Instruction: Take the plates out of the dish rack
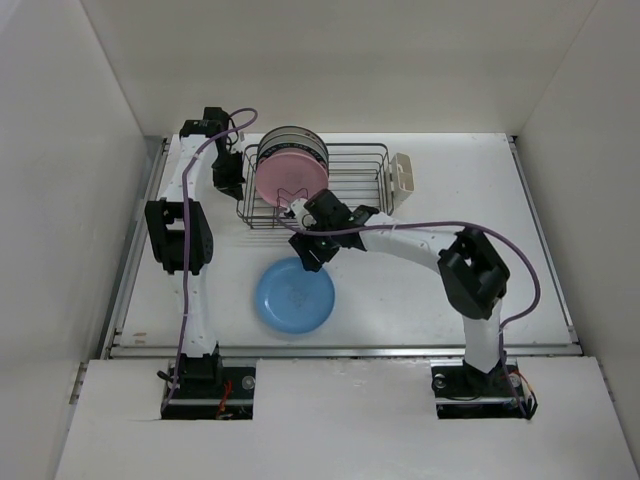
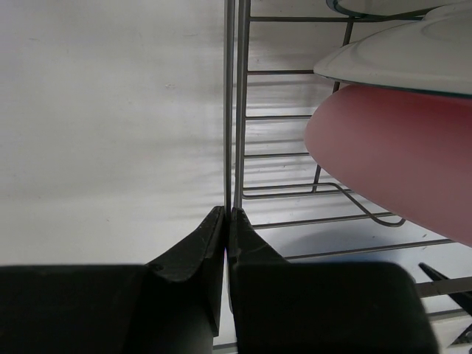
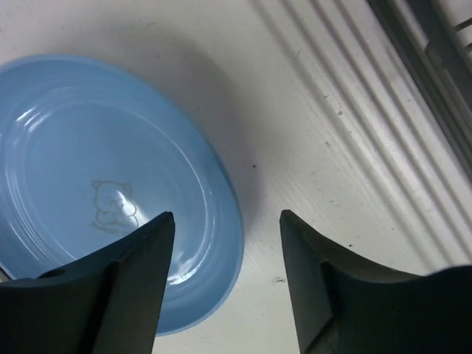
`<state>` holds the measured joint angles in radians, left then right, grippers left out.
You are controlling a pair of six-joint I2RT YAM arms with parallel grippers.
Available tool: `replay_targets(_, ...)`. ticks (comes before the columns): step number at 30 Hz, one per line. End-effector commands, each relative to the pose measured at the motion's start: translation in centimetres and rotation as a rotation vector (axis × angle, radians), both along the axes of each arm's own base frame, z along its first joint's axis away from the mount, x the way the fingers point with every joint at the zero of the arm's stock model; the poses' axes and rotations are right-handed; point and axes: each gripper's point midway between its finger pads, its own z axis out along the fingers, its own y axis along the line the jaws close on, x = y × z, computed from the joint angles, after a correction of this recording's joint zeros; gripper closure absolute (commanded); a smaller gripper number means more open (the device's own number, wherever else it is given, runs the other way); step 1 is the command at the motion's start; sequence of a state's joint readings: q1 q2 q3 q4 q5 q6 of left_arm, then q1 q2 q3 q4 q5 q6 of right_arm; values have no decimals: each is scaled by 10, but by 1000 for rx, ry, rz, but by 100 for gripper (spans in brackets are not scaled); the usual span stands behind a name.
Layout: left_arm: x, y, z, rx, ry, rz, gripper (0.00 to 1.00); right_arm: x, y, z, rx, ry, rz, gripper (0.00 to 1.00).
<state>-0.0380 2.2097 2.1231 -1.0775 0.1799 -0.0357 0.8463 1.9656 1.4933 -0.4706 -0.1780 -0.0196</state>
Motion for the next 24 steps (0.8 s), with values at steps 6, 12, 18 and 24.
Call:
replay_targets(6,-5,45,-20,154,63,67,100,39,15,172,275,-377,-69,23)
replay_targets(12,-5,45,-20,154,63,67,100,141,-6,197,279,-551,-364,19)
replay_targets(18,-5,49,-20,175,62,72,100,207,-14,153,156,-566,-528,22)
replay_targets(24,-5,51,-19,184,62,74,100,237,-9,141,176,-614,-597,42)
